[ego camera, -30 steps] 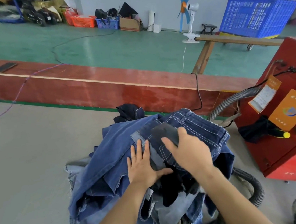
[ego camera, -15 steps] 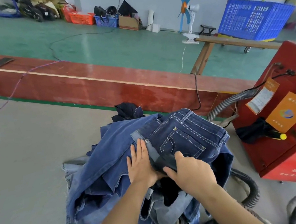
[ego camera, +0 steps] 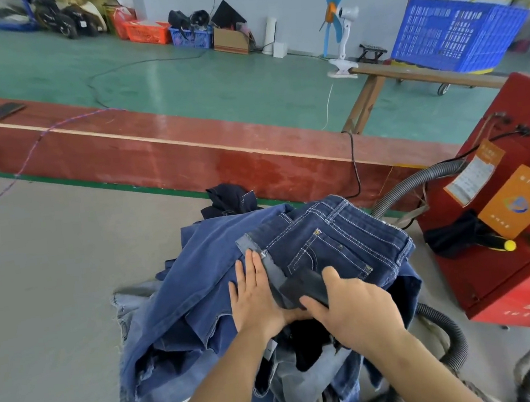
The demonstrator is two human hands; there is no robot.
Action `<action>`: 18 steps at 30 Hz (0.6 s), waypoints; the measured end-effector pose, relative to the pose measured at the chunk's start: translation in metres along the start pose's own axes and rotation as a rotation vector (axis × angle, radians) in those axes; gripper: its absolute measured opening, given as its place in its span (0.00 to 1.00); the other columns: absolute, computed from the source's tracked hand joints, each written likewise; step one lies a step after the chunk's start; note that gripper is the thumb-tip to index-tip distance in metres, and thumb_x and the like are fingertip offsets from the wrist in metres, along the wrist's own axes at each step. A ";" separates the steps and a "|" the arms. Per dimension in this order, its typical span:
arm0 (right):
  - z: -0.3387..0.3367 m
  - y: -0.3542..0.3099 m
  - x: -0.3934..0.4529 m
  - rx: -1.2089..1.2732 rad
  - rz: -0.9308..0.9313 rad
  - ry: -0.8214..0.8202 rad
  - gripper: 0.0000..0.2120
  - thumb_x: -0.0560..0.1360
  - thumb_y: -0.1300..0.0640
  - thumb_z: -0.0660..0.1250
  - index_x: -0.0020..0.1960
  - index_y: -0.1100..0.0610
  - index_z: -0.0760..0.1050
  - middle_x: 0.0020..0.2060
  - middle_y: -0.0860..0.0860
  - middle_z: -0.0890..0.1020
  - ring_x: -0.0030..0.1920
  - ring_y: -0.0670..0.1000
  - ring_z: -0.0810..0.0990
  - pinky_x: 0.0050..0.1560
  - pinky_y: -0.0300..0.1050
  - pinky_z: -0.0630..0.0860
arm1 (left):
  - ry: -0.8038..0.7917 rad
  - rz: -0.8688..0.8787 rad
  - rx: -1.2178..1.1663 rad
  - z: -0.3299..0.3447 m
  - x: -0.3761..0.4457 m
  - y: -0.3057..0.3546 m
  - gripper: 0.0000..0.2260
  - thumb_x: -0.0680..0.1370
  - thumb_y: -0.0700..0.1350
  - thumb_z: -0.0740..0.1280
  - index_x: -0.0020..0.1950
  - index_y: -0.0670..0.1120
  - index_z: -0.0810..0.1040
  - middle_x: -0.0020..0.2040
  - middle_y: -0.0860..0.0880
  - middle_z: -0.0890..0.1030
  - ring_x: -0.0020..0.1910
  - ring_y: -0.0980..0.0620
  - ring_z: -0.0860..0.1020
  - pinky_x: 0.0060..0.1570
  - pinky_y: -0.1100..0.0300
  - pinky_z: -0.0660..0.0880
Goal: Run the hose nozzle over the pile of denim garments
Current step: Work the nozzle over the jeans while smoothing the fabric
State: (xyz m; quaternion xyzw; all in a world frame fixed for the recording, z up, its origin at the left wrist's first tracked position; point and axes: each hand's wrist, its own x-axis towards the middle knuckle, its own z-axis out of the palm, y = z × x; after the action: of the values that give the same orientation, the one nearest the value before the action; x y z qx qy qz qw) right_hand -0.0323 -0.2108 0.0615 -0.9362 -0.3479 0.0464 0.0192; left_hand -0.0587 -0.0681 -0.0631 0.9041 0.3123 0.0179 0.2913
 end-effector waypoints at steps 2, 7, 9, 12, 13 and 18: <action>0.005 -0.004 0.000 -0.049 -0.008 -0.040 0.18 0.79 0.37 0.54 0.48 0.52 0.57 0.44 0.50 0.80 0.46 0.54 0.81 0.34 0.45 0.65 | 0.011 -0.011 0.014 0.003 0.001 -0.001 0.62 0.60 0.71 0.65 0.73 0.49 0.24 0.74 0.55 0.26 0.74 0.52 0.28 0.76 0.47 0.39; 0.016 -0.011 0.016 -0.070 0.005 -0.023 0.17 0.80 0.40 0.54 0.49 0.54 0.58 0.45 0.51 0.81 0.46 0.55 0.82 0.35 0.45 0.66 | 0.030 -0.035 -0.022 0.004 0.003 0.002 0.56 0.58 0.70 0.53 0.75 0.50 0.27 0.75 0.56 0.27 0.75 0.52 0.29 0.75 0.48 0.38; 0.017 -0.016 0.025 -0.059 0.002 0.019 0.17 0.80 0.40 0.53 0.52 0.54 0.60 0.46 0.51 0.82 0.47 0.56 0.82 0.35 0.45 0.67 | 0.053 -0.038 -0.053 0.004 0.003 0.002 0.55 0.54 0.69 0.45 0.76 0.51 0.27 0.75 0.56 0.28 0.74 0.54 0.29 0.76 0.48 0.37; 0.011 -0.021 0.036 -0.012 0.007 0.091 0.20 0.81 0.39 0.51 0.58 0.55 0.63 0.46 0.52 0.82 0.46 0.56 0.82 0.35 0.45 0.67 | 0.016 -0.013 -0.053 0.002 0.003 0.000 0.60 0.51 0.76 0.51 0.71 0.53 0.23 0.71 0.59 0.24 0.71 0.55 0.26 0.73 0.50 0.35; 0.007 -0.020 0.038 0.014 0.014 0.114 0.20 0.80 0.38 0.51 0.57 0.55 0.63 0.46 0.52 0.82 0.45 0.56 0.82 0.34 0.45 0.66 | 0.003 -0.003 -0.040 0.001 0.003 -0.001 0.63 0.50 0.79 0.55 0.69 0.53 0.21 0.70 0.59 0.23 0.71 0.55 0.26 0.72 0.50 0.34; -0.007 0.004 0.019 0.102 0.023 0.117 0.19 0.79 0.36 0.54 0.47 0.52 0.57 0.32 0.45 0.71 0.34 0.53 0.74 0.27 0.44 0.61 | -0.005 -0.011 0.004 0.002 0.004 0.000 0.68 0.52 0.80 0.65 0.69 0.52 0.20 0.68 0.58 0.21 0.71 0.55 0.26 0.73 0.49 0.35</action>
State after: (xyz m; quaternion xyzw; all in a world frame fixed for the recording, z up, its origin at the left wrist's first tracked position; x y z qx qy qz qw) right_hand -0.0148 -0.2019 0.0668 -0.9390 -0.3328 0.0095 0.0866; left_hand -0.0554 -0.0667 -0.0651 0.9030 0.3164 0.0134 0.2902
